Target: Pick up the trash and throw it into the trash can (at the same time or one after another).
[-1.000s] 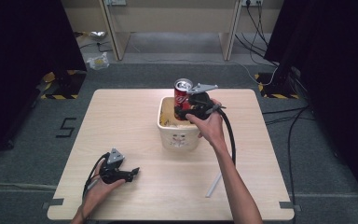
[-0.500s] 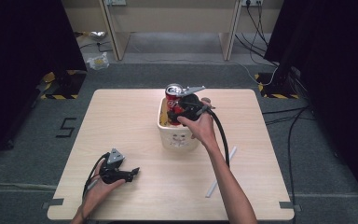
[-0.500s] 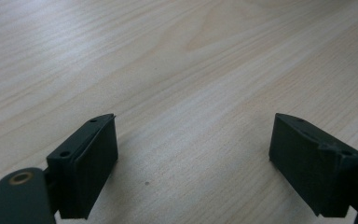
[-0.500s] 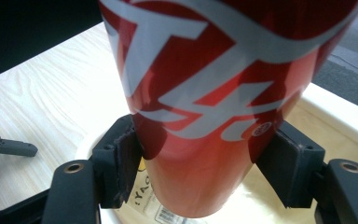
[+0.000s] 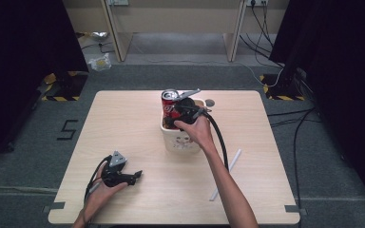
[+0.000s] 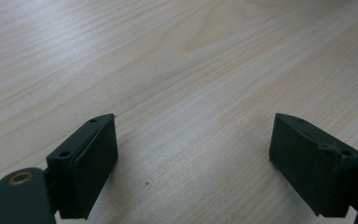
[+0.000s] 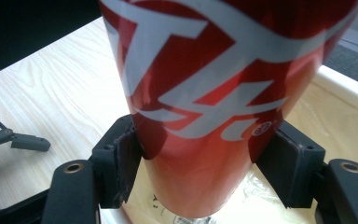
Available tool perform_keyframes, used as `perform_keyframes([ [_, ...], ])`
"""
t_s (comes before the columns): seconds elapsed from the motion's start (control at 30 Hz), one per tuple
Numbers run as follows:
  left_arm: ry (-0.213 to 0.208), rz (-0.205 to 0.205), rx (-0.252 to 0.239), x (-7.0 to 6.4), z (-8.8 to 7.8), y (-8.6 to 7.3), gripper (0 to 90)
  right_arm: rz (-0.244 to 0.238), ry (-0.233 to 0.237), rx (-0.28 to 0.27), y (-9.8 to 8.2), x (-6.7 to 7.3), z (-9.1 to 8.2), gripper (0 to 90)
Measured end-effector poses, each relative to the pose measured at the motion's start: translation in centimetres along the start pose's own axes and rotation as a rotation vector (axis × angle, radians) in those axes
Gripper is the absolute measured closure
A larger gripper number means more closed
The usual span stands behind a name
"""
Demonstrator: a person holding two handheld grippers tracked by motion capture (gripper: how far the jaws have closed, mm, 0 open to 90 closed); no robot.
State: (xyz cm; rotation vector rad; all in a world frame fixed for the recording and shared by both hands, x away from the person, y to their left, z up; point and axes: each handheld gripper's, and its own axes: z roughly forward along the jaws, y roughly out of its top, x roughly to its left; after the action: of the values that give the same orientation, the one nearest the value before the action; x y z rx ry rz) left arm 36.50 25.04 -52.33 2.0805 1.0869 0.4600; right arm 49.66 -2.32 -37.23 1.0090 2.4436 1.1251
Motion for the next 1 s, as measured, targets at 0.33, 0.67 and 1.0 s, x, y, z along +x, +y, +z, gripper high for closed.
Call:
perform_keyframes([
  [0.33, -0.001, -0.002, -0.001, 0.0, 0.0, 0.0, 14.5, 0.002, 0.021, 0.019, 0.0, 0.1, 0.4, 31.7],
  [0.67, -0.002, 0.000, 0.001, 0.0, 0.0, 0.0, 14.4, -0.005, 0.015, -0.004, 0.1, 0.1, -0.6, 29.0],
  [1.0, -0.001, -0.002, -0.002, 0.0, 0.0, 0.0, 14.4, 0.010, -0.008, -0.072, 0.1, -0.6, -3.3, 26.4],
])
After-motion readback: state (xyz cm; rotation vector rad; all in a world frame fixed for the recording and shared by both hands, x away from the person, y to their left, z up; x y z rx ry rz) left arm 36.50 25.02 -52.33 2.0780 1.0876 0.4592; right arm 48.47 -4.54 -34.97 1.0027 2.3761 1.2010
